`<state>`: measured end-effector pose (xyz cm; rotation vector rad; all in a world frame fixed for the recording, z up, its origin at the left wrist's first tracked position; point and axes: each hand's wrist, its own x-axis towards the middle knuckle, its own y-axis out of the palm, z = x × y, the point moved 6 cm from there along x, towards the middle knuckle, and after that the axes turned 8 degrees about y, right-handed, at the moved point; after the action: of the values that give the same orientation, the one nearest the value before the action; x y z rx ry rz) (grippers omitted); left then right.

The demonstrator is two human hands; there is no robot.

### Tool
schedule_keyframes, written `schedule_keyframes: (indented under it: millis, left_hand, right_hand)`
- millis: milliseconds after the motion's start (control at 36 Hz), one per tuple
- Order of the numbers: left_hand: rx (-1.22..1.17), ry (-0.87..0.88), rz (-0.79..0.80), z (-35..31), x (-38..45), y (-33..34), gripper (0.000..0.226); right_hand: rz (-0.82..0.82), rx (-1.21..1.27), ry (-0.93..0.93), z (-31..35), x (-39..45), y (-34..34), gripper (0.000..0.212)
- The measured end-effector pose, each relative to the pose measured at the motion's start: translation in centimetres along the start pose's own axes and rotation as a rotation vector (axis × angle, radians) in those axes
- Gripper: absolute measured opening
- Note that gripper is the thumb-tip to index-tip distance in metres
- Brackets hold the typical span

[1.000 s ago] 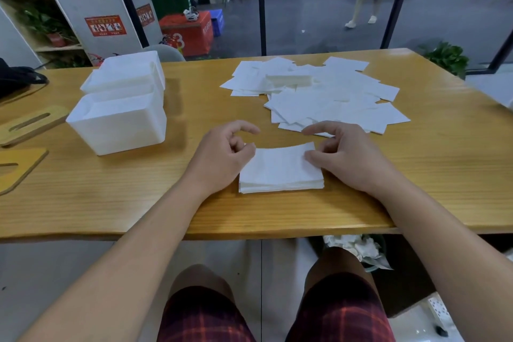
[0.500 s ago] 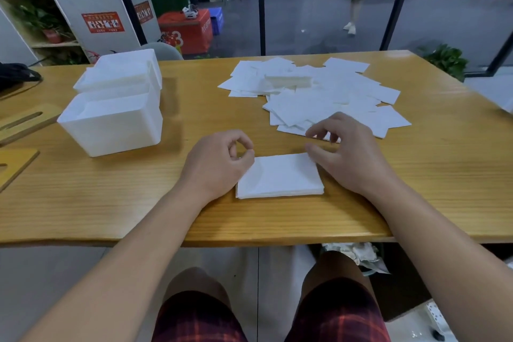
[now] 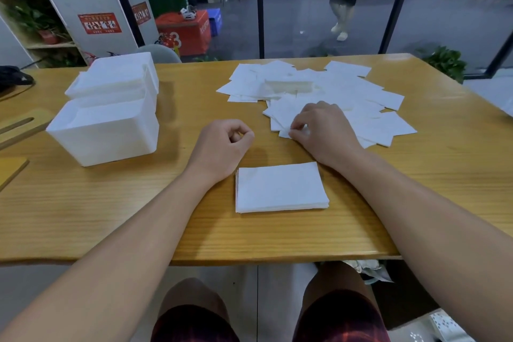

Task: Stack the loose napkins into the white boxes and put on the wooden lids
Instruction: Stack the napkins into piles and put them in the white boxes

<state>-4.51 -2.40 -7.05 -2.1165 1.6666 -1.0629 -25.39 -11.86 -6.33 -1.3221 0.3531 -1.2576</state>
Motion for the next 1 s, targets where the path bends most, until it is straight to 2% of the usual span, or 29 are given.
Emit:
schedule_keyframes:
  millis: [83,222,306,389,444,472,556,583,722,889,1000]
  left_hand:
    - [-0.002,0.011,0.014,0.0,0.2,0.1,0.019]
    - [0.014,0.089,0.043,-0.2,-0.2,0.5,0.016]
    - [-0.004,0.126,-0.022,-0.5,-0.4,0.2,0.009]
    - [0.0,0.23,-0.029,-1.6,-0.6,0.1,0.036]
    - [0.016,0.275,0.008,-2.2,-0.6,0.5,0.045]
    - [0.013,0.281,0.021,-2.3,-0.7,0.8,0.043]
    - [0.002,0.312,0.031,-2.6,-0.9,1.2,0.01]
    - [0.005,0.32,0.022,-2.7,-1.0,1.1,0.006]
    - [-0.097,0.23,-0.031,-1.8,-1.2,0.2,0.007]
    - [-0.167,0.223,-0.079,-1.4,-1.4,-0.6,0.005]
    - [-0.189,0.237,-0.095,-1.6,-1.5,-0.7,0.004]
  right_hand:
    - [-0.004,0.008,-0.021,0.0,0.0,0.3,0.01]
    - [0.023,0.2,0.07,-0.6,-0.1,0.1,0.01]
    - [0.038,0.271,0.042,0.0,-0.8,-0.9,0.01]
    - [0.101,0.345,-0.022,1.5,-2.3,-1.7,0.01]
    - [0.128,0.41,-0.069,2.6,-3.1,-1.9,0.009]
    - [0.13,0.432,-0.092,3.0,-3.3,-1.9,0.008]
    - [0.124,0.482,-0.143,3.9,-3.6,-2.1,0.007]
    - [0.124,0.49,-0.151,3.9,-3.6,-2.2,0.007]
    - [0.145,0.446,-0.134,2.6,-3.6,-2.6,0.014]
    - [0.095,0.43,0.013,0.1,-2.9,-3.1,0.004]
    - [0.059,0.428,0.009,0.1,-2.8,-3.4,0.002]
